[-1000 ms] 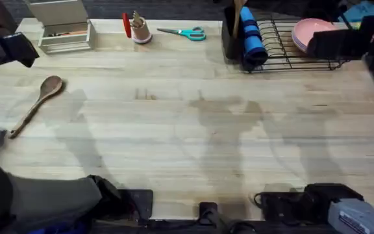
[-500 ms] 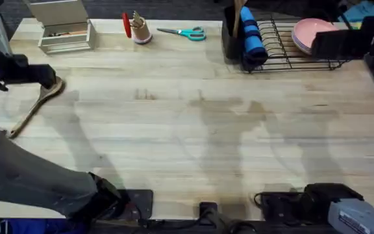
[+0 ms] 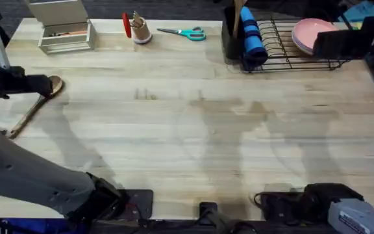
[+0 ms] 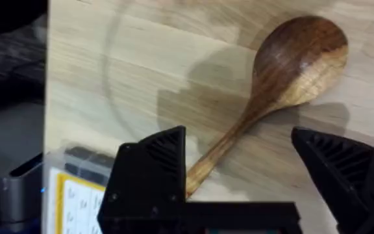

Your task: Pick up the spoon on the table one by one and put them onto the rack

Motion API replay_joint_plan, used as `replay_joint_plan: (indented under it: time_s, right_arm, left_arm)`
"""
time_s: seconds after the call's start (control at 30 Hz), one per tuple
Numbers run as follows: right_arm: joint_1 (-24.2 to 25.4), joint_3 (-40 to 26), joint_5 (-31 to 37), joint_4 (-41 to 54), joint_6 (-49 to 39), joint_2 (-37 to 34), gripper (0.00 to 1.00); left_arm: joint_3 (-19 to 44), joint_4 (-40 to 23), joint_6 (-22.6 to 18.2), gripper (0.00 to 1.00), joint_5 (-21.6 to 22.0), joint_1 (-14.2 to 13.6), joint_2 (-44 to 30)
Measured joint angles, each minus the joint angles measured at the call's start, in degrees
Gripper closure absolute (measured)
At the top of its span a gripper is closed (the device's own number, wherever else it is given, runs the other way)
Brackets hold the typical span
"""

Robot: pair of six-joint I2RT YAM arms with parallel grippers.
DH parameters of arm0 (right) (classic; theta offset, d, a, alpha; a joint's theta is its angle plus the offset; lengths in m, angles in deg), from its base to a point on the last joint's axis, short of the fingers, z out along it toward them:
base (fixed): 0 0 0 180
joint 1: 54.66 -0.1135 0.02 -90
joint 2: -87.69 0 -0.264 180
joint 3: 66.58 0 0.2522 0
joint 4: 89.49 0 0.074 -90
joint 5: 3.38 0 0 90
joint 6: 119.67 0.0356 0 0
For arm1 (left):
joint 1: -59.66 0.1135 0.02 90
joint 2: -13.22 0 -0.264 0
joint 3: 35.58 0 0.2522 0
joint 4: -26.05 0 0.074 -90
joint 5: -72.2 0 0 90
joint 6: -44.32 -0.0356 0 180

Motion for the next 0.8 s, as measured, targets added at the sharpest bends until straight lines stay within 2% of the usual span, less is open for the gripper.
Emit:
replay_joint_plan:
  time_s: [0.27, 0.67, 0.73, 0.8]
  right_arm:
    - [0.0, 0.0, 0.22, 0.0, 0.0, 0.0, 0.006]
    - [0.0, 0.0, 0.26, 0.01, 0.0, 0.0, 0.006]
    - [0.0, 0.0, 0.27, 0.0, 0.0, 0.0, 0.006]
    - [0.0, 0.0, 0.39, 0.0, 0.0, 0.0, 0.006]
  left_arm:
    - [0.0, 0.85, -1.11, 0.007, -3.87, 0.53, -3.43]
    - [0.42, 1.59, -2.24, 0.006, -5.61, 1.03, -5.69]
    - [0.46, 1.46, -2.24, 0.03, -5.82, 1.13, -5.69]
    - [0.46, 0.96, -2.24, 0.095, -6.2, 1.19, -5.73]
